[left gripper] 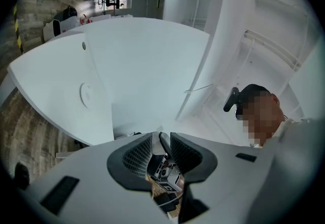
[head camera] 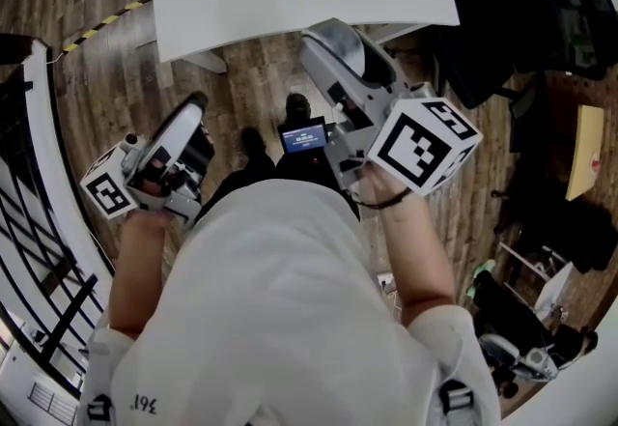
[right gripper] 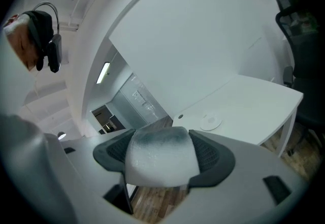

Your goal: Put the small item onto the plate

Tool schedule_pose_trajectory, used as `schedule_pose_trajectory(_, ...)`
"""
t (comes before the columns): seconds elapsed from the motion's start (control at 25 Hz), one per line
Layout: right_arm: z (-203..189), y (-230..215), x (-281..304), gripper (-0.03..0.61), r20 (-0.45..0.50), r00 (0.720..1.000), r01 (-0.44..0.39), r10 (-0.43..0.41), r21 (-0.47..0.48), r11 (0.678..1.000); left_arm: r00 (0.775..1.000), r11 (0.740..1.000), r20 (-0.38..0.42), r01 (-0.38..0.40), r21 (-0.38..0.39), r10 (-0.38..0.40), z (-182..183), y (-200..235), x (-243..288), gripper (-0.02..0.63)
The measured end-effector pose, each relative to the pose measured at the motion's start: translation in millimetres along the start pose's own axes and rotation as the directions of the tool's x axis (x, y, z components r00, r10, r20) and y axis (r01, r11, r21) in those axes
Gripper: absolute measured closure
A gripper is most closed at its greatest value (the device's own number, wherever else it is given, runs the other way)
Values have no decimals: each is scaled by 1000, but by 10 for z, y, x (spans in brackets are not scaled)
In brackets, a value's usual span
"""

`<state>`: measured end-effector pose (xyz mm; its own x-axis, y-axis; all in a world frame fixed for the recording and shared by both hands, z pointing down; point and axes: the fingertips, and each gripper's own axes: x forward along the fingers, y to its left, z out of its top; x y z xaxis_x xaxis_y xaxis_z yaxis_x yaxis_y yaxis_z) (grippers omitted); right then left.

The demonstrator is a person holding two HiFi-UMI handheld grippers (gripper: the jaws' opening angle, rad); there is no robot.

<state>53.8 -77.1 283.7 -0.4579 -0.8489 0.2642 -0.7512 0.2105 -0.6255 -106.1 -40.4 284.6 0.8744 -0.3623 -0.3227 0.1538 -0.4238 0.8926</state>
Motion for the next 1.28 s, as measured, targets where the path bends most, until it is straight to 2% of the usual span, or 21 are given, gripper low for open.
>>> schedule_pose_trajectory(0.24, 130, -348, 308, 259, -53, 998, -25, 24, -18, 1000, 996, 998, 70, -60, 25, 59, 142, 208, 231, 505)
schedule_pose_trajectory(0.48, 400, -693, 716, 259, -118, 988, -100, 98, -15, 995, 986, 993, 130, -108, 44, 102, 322, 439, 645, 505)
schedule_pose_trajectory(0.68, 559, -979, 860, 259, -174, 974, -148, 144, -14, 989, 982, 990, 155, -122, 68, 110, 370, 577, 1086, 505)
schedule_pose_trajectory(0.88, 590, -1135, 1028, 259, -217, 963, -164, 159, -7, 986, 975, 988, 183, -140, 63, 127, 448, 700, 1209, 505)
schedule_pose_trajectory(1.04, 625, -1151, 1133, 259, -224, 962, -162, 157, -6, 987, 975, 987, 176, -152, 56, 140, 518, 780, 1197, 505)
schedule_pose_trajectory(1.28, 630, -1219, 1324, 259, -235, 964, -128, 121, -15, 992, 978, 983, 124, -177, 52, 169, 669, 941, 1198, 505)
